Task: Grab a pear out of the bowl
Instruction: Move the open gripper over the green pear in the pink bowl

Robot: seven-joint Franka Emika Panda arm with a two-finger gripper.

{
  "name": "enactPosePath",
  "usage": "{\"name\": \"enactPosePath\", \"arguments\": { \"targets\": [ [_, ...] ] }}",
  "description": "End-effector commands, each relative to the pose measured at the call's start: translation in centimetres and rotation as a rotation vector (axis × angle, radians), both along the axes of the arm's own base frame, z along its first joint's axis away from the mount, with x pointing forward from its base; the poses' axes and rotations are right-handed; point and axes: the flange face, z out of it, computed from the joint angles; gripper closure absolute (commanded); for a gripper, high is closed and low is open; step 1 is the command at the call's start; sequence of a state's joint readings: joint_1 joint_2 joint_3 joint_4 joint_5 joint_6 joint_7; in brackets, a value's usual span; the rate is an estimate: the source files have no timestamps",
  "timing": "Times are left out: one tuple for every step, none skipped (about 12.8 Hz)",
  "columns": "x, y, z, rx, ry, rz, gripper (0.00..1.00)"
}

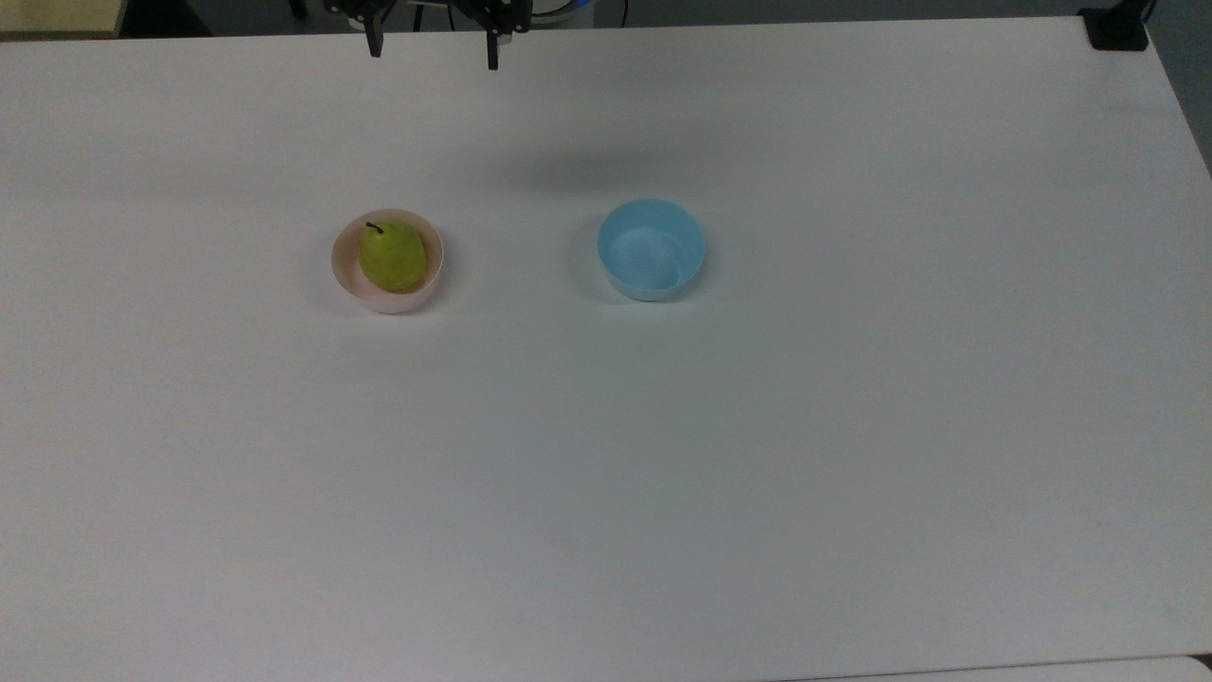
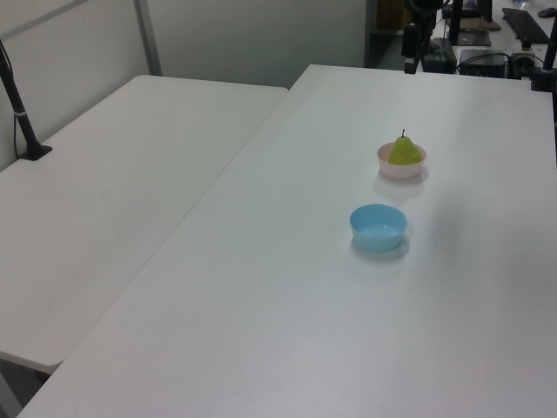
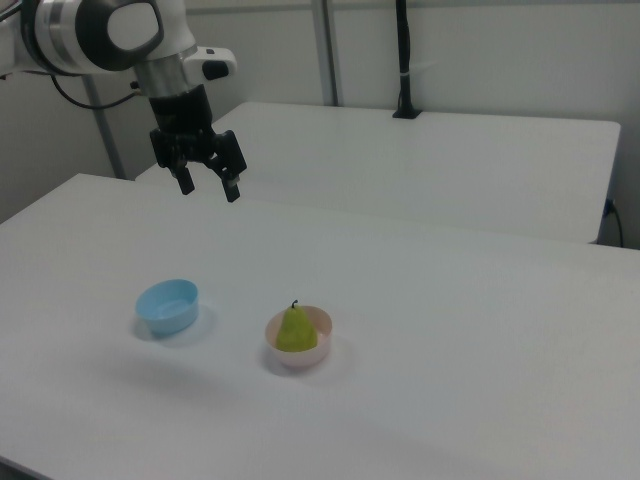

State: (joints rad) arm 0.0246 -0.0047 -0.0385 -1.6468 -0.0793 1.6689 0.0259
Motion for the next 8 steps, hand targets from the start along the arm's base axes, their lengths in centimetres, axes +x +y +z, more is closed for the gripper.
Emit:
{"name": "enactPosePath", "arguments": {
  "targets": [
    [0.6, -3.1, -0.6, 0.01, 0.004, 0.033, 0.0],
    [0.6, -3.8, -0.8, 0.009, 0.009, 0.05, 0.0],
    [0.6, -4.5, -1.1, 0.009, 0.018, 0.076, 0.0],
    [0.7, -5.0, -1.4, 0.011, 0.026, 0.106, 0.0],
    [0.6, -5.4, -2.1, 0.013, 0.041, 0.131, 0.0],
    [0.6, -5.9, -2.9, 0.013, 0.054, 0.153, 0.0],
    [0.5, -6.3, -3.6, 0.014, 0.062, 0.176, 0.0],
    [0.6, -6.5, -4.4, 0.014, 0.064, 0.197, 0.0]
  ]
}}
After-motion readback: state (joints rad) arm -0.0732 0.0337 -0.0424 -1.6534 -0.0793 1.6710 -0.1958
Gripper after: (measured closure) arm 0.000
